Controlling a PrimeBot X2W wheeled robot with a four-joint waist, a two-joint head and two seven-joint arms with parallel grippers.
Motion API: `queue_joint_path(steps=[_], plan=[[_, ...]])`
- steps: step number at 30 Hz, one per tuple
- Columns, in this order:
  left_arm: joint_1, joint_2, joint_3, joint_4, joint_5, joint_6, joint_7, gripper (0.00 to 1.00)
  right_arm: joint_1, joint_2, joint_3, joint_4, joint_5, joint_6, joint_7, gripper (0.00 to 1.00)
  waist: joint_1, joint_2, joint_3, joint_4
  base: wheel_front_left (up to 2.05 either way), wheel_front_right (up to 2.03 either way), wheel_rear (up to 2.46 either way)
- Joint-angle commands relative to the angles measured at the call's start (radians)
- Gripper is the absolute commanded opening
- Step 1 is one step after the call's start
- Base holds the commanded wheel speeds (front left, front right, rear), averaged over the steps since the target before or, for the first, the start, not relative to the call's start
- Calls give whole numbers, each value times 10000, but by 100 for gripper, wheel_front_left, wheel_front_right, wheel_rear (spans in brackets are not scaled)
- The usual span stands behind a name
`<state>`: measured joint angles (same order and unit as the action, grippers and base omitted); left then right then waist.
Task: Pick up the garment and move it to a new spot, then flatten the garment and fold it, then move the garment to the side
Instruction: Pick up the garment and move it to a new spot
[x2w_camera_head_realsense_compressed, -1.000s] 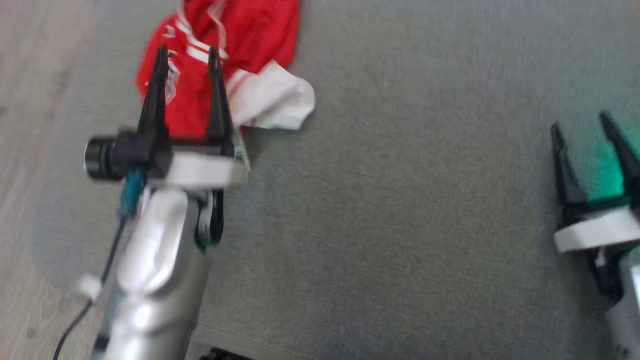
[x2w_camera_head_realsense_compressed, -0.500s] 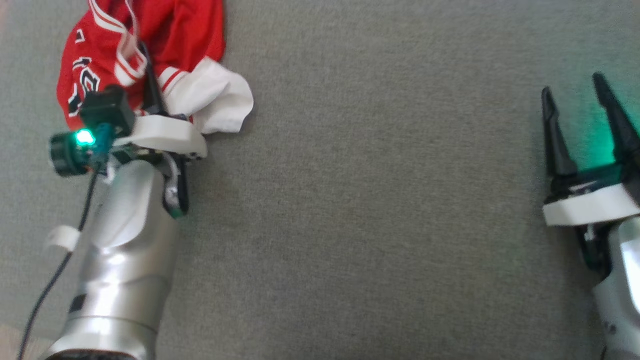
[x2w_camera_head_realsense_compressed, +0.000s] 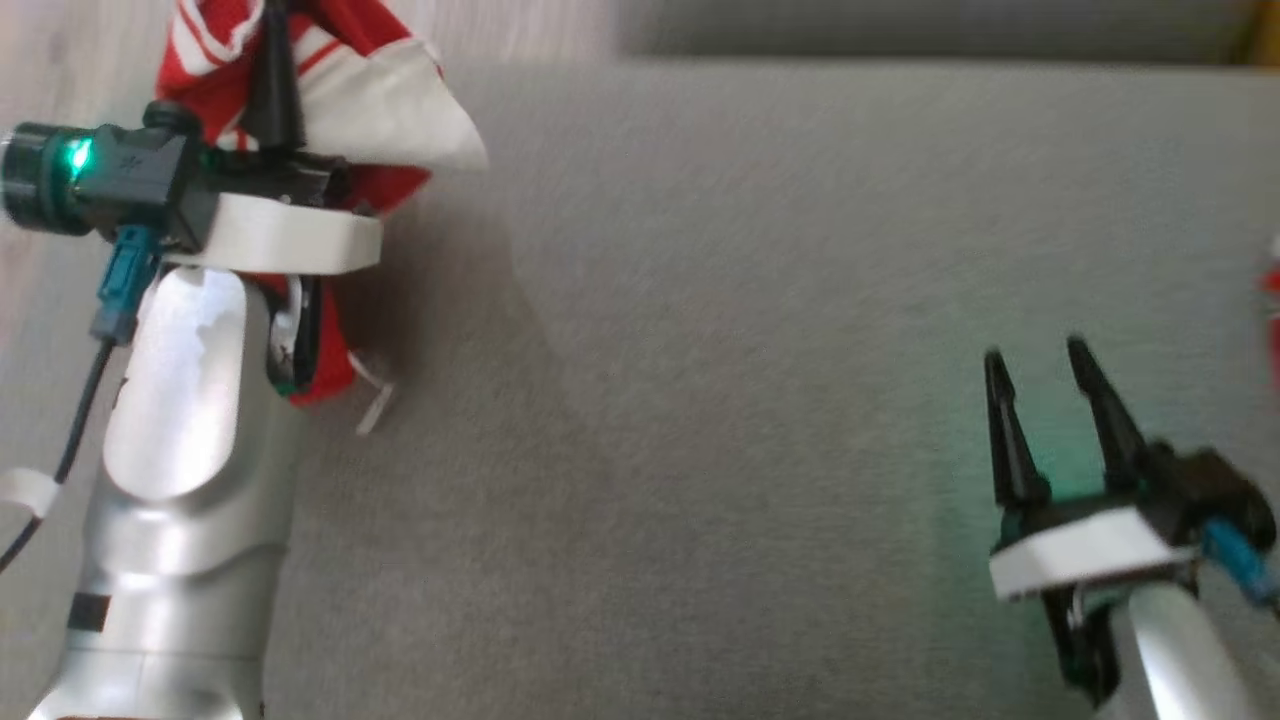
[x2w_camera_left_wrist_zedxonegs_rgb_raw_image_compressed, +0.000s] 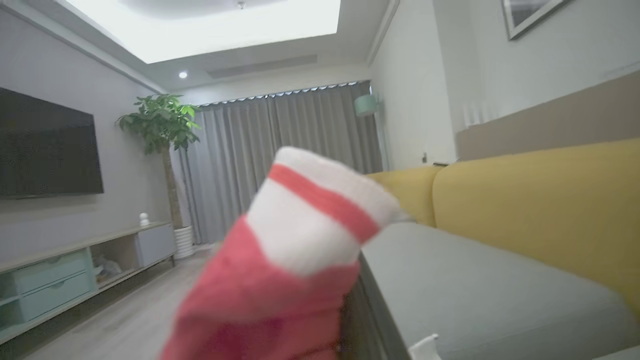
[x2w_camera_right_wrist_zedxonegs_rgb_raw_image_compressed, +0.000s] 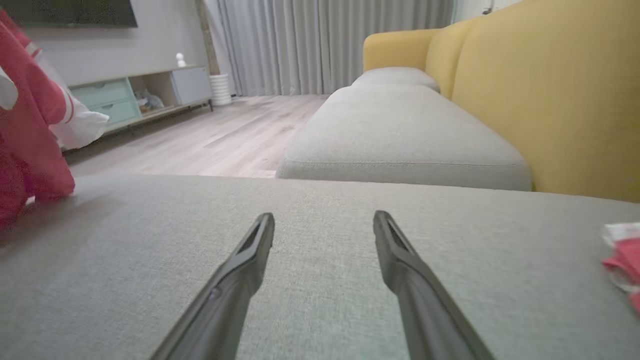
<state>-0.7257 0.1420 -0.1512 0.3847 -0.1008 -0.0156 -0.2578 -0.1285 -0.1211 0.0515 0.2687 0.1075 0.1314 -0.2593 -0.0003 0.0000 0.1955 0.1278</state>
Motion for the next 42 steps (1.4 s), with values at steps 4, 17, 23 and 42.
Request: queue_joint_path(steps=[4, 17, 23, 42], plan=[[-1198, 245, 203, -280, -673, -598, 319, 0, 505, 349, -55, -736, 100, -7, -24, 100, 3, 0, -2046, -1729, 0, 0, 0], [-2401, -97, -489, -140, -2385, -1104, 1376, 0, 752, 641, 84, -795, 61, -7, -24, 100, 3, 0, -2311, -3877, 0, 0, 0], [-1212, -118, -1237, 378, -2237, -1124, 1167, 0, 741, 684, 201, -832, 128, -7, -24, 100, 3, 0, -1926, -4503, 0, 0, 0], [3348, -598, -2711, -31, -996, -553, -36, 100, -164, 707, 1432, -513, 701, -7, -24, 100, 3, 0, -176, -3508, 0, 0, 0]])
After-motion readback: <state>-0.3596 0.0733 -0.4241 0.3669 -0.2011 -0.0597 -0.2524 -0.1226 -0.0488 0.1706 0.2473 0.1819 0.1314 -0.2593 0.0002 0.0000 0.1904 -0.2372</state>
